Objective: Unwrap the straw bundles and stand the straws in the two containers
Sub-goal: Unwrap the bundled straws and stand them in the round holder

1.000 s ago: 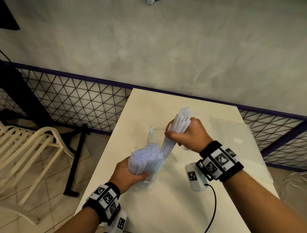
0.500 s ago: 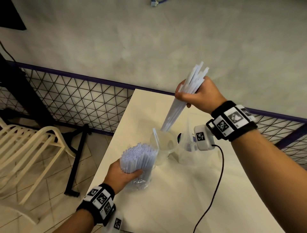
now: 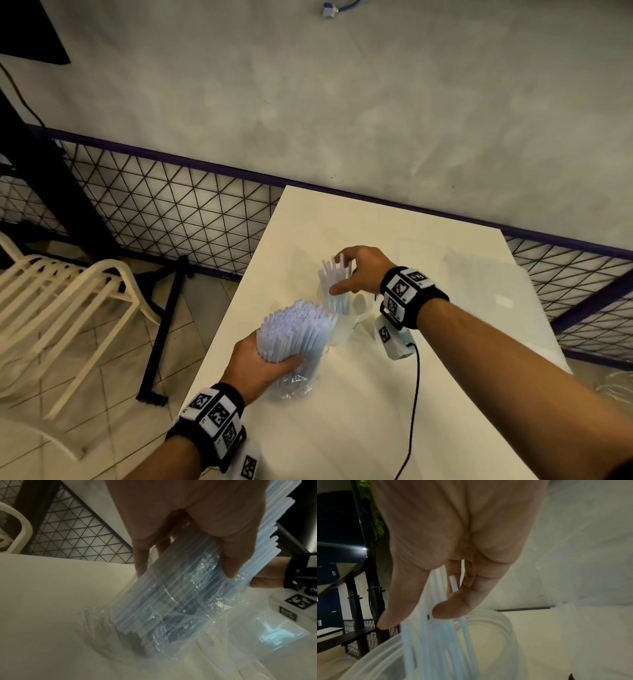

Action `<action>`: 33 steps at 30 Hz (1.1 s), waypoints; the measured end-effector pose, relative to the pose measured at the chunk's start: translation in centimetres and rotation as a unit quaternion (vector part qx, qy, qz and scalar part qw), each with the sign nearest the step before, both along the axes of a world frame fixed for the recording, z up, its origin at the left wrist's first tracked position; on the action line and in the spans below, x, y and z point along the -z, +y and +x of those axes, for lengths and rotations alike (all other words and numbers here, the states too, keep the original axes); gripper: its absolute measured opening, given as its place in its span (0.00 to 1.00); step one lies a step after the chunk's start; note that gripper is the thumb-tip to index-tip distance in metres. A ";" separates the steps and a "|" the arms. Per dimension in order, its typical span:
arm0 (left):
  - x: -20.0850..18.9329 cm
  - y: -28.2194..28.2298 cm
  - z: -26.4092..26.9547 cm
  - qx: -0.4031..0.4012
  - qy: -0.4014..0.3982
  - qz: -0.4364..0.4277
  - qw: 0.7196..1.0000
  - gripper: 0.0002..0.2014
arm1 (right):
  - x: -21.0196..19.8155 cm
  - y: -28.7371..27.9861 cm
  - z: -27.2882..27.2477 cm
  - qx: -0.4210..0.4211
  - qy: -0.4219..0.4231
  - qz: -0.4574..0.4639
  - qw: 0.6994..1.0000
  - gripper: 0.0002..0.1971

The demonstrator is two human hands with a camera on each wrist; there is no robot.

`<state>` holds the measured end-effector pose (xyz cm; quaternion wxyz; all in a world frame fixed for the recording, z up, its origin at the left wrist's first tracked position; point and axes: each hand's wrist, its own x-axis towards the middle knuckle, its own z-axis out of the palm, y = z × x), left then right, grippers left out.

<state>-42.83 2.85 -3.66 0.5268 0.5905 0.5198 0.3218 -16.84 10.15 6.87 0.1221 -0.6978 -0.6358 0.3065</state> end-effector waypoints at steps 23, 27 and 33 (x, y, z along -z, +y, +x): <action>0.2 -1.2 1.6 0.011 -0.031 -0.008 0.999 0.22 | 2.1 -10.8 -1.1 -0.059 0.126 0.064 0.988 0.19; 0.2 -1.5 1.6 0.012 -0.031 -0.002 0.999 0.22 | 3.1 -11.2 -1.7 -0.027 0.138 0.063 0.988 0.20; 0.2 -1.6 1.5 0.010 -0.036 -0.001 0.999 0.22 | 3.3 -10.8 -1.9 -0.023 0.130 0.086 0.987 0.19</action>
